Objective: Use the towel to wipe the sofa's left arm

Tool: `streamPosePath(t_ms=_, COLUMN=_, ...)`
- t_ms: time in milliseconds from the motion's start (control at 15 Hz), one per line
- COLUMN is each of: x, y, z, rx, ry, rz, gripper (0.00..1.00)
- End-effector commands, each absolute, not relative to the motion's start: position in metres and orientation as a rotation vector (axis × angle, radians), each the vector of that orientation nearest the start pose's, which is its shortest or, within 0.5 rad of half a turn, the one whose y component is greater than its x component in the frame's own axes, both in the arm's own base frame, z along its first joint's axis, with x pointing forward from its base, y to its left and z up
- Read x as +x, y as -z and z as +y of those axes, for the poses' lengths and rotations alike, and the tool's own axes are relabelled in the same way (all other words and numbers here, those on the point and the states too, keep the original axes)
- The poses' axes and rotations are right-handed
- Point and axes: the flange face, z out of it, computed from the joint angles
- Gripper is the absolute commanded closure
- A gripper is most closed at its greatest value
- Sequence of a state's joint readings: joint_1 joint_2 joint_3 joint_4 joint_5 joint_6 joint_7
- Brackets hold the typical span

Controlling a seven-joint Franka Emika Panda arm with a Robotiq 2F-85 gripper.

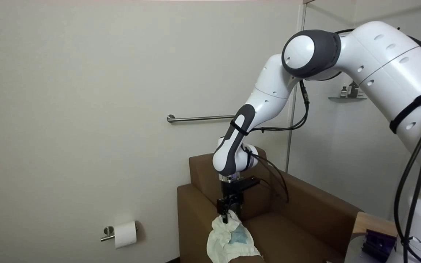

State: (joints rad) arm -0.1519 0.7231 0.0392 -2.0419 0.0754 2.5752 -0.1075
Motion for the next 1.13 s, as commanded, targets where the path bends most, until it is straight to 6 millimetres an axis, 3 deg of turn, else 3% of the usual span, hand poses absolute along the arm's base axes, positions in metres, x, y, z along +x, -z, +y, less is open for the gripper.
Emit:
streamPosePath(t_ms=0, x=0.552, y=-0.097, z=-0.067, rx=-3.060, ry=-0.238, rz=0.116, gripper=0.00)
streamPosePath(t_ms=467, x=0.564, y=-0.138, z=-0.057, rx=-3.035, ry=-0.218, rz=0.065, gripper=0.00)
streamPosePath(t_ms=1067, x=0.569, y=-0.133, z=-0.058, rx=-3.029, ry=-0.261, rz=0.107, gripper=0.00)
